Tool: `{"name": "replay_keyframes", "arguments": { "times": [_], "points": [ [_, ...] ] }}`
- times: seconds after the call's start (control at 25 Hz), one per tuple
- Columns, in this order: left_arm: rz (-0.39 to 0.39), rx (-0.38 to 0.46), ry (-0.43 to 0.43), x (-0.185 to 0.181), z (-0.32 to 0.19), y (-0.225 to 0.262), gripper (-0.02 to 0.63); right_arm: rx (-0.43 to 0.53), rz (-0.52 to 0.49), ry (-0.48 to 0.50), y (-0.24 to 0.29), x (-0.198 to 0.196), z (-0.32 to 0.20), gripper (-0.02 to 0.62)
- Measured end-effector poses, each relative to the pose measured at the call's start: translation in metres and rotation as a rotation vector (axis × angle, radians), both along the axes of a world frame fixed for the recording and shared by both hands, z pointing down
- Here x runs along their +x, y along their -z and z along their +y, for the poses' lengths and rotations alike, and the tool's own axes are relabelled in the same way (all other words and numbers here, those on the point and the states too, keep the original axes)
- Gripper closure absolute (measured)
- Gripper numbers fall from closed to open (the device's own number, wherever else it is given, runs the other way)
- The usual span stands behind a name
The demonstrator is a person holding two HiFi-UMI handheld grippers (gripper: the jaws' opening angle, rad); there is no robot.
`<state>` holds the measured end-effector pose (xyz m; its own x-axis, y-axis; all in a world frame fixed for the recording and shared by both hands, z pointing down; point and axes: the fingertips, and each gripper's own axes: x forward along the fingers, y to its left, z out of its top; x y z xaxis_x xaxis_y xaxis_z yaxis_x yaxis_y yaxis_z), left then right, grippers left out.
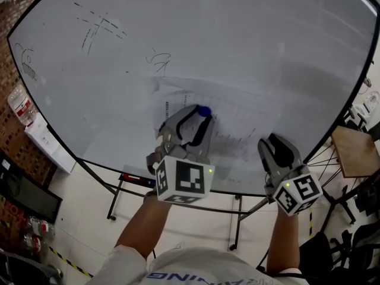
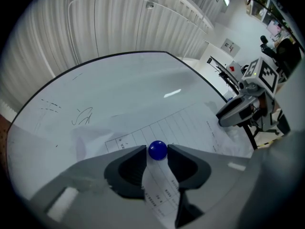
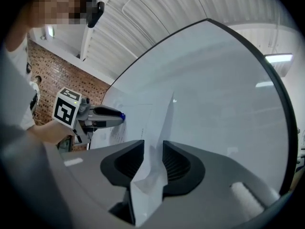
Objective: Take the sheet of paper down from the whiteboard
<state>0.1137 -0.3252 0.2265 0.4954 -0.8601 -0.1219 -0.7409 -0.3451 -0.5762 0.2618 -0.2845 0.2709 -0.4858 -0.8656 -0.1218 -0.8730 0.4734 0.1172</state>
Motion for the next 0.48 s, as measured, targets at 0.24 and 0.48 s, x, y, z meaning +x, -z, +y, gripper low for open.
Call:
{"name": "replay_keyframes", "arguments": {
  "times": [0.24,0.48],
  "points": [
    [0.005,-0.008,-0.011,0.0007,0.0006,-0.0003,0.458,0.009,-0.013,-0.004,0.0003,0.0022,-0.0024,0.549],
    [-0.008,0.007,-0.005,0.0016,0.0014,-0.0002,0.469,0.031,0.0,-0.009,0.0037,0.0022,-0.001,0.587]
  ]
}}
